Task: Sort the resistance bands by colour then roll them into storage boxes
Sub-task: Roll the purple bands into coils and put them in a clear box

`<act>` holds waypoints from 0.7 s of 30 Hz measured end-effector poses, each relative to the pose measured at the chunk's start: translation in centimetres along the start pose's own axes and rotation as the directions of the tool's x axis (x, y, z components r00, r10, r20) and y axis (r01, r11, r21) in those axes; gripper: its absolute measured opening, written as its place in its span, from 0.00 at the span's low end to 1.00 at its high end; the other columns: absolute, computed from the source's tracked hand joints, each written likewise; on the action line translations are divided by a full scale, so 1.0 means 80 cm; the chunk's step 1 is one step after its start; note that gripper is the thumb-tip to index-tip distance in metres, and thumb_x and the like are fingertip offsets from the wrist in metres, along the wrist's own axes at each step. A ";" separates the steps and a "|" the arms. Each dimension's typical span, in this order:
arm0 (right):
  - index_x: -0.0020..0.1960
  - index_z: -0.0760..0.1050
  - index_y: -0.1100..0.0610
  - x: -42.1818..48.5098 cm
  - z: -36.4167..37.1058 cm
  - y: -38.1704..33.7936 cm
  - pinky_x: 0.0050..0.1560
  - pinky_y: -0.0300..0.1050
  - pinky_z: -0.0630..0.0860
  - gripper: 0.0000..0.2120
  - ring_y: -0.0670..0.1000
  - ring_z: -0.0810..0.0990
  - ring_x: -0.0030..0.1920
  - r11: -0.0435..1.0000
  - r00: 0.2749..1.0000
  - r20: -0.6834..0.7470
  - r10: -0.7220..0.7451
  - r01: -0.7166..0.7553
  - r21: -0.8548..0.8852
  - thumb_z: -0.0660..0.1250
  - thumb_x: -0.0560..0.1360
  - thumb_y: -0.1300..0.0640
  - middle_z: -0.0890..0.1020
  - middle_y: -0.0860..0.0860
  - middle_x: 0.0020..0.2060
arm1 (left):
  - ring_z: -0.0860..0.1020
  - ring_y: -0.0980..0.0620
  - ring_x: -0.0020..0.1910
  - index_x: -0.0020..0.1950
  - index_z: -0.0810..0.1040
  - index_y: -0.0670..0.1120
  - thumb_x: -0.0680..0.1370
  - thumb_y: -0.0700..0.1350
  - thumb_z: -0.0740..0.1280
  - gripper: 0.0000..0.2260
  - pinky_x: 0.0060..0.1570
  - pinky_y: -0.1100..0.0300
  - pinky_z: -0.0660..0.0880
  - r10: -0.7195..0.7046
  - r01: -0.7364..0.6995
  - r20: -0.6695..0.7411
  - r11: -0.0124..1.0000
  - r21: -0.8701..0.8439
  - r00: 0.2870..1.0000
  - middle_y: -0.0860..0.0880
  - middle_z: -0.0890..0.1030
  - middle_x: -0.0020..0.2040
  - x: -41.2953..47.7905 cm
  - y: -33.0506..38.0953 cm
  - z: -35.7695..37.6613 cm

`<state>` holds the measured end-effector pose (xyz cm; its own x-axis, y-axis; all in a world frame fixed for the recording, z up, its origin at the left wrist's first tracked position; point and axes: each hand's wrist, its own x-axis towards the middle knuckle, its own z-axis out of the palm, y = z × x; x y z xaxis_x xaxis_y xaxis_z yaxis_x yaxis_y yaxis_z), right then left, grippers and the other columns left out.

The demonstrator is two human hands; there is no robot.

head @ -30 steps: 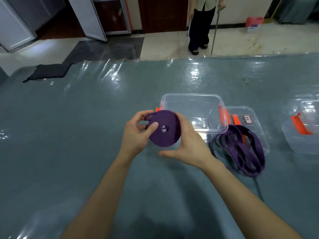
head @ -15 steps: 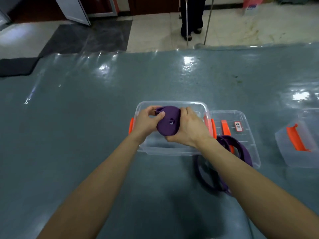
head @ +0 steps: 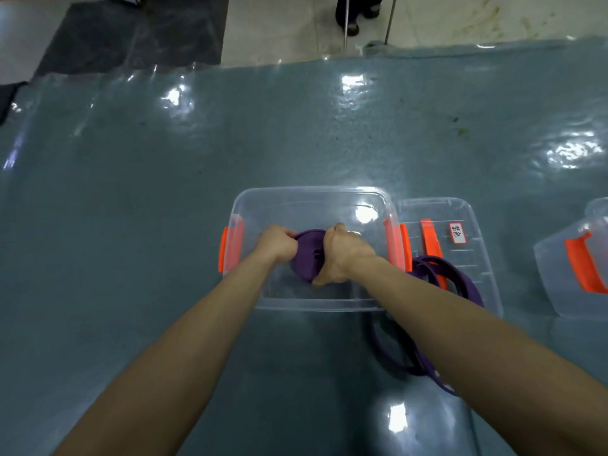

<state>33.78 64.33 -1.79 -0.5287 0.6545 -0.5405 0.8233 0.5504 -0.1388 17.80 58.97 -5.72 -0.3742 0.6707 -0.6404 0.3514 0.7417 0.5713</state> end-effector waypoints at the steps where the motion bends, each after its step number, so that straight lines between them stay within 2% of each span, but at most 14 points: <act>1: 0.69 0.69 0.62 0.003 0.000 -0.001 0.57 0.53 0.82 0.49 0.59 0.83 0.55 1.000 1.000 0.004 0.001 -0.001 -0.015 0.81 0.60 0.34 0.72 0.55 0.56 | 0.85 0.41 0.60 0.59 0.89 0.43 0.74 0.36 0.70 0.16 0.66 0.46 0.81 -0.005 0.005 0.014 1.000 0.004 1.000 0.43 0.89 0.56 0.003 0.001 0.001; 4: 0.71 0.67 0.63 0.013 0.006 -0.003 0.56 0.54 0.83 0.50 0.58 0.83 0.56 0.999 1.000 -0.002 0.011 -0.011 -0.047 0.81 0.61 0.35 0.72 0.56 0.60 | 0.86 0.40 0.58 0.55 0.89 0.43 0.66 0.40 0.69 0.19 0.62 0.46 0.83 -0.026 0.026 0.018 1.000 -0.011 0.999 0.42 0.89 0.53 0.012 -0.001 0.003; 9: 0.74 0.64 0.66 0.017 0.018 -0.004 0.46 0.47 0.74 0.52 0.58 0.83 0.58 0.996 0.999 -0.041 0.020 -0.023 -0.088 0.82 0.64 0.36 0.72 0.59 0.65 | 0.84 0.40 0.56 0.56 0.85 0.41 0.71 0.40 0.69 0.15 0.58 0.48 0.82 -0.026 0.026 0.007 0.999 0.032 1.000 0.43 0.87 0.53 0.013 -0.001 0.006; 12: 0.73 0.65 0.65 0.019 0.020 -0.005 0.45 0.48 0.74 0.51 0.58 0.83 0.56 0.995 0.999 -0.039 0.027 -0.031 -0.094 0.82 0.64 0.36 0.72 0.59 0.63 | 0.82 0.42 0.55 0.59 0.80 0.41 0.76 0.39 0.69 0.13 0.53 0.52 0.79 -0.015 0.022 -0.063 0.993 0.113 0.998 0.43 0.84 0.56 0.016 -0.003 0.008; 13: 0.73 0.66 0.65 0.019 0.021 -0.005 0.45 0.48 0.74 0.51 0.58 0.83 0.56 0.995 0.999 -0.037 0.026 -0.030 -0.092 0.82 0.64 0.36 0.72 0.59 0.62 | 0.82 0.41 0.56 0.60 0.79 0.41 0.76 0.40 0.68 0.13 0.53 0.51 0.79 -0.006 0.016 -0.069 0.990 0.142 0.998 0.42 0.83 0.57 0.015 -0.001 0.008; 17: 0.74 0.65 0.66 0.019 0.018 -0.005 0.53 0.50 0.79 0.57 0.58 0.82 0.60 0.991 1.000 -0.009 0.012 -0.014 -0.132 0.83 0.62 0.32 0.73 0.60 0.64 | 0.76 0.37 0.66 0.67 0.75 0.42 0.77 0.44 0.66 0.19 0.69 0.44 0.76 0.024 -0.011 -0.038 0.952 0.306 0.999 0.37 0.75 0.68 0.007 0.004 0.007; 19: 0.75 0.63 0.66 0.017 0.015 -0.007 0.56 0.49 0.79 0.60 0.58 0.81 0.62 0.987 1.000 0.018 0.011 -0.008 -0.163 0.82 0.61 0.29 0.72 0.60 0.65 | 0.77 0.37 0.65 0.71 0.73 0.40 0.80 0.45 0.65 0.20 0.65 0.47 0.76 0.030 -0.021 -0.020 0.941 0.339 0.999 0.37 0.73 0.71 -0.002 0.006 0.005; 21: 0.76 0.64 0.66 0.015 0.010 -0.007 0.57 0.48 0.78 0.59 0.58 0.80 0.62 0.990 0.999 0.044 0.021 -0.015 -0.144 0.82 0.62 0.30 0.72 0.60 0.65 | 0.77 0.39 0.63 0.72 0.72 0.38 0.83 0.45 0.64 0.19 0.58 0.50 0.74 0.073 -0.056 -0.035 0.932 0.358 0.997 0.37 0.73 0.71 -0.020 0.008 0.001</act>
<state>32.89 64.41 -3.00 -0.5012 0.6427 -0.5794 0.7929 0.6093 -0.0101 18.65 58.38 -4.40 -0.3774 0.7233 -0.5783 0.6559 0.6496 0.3845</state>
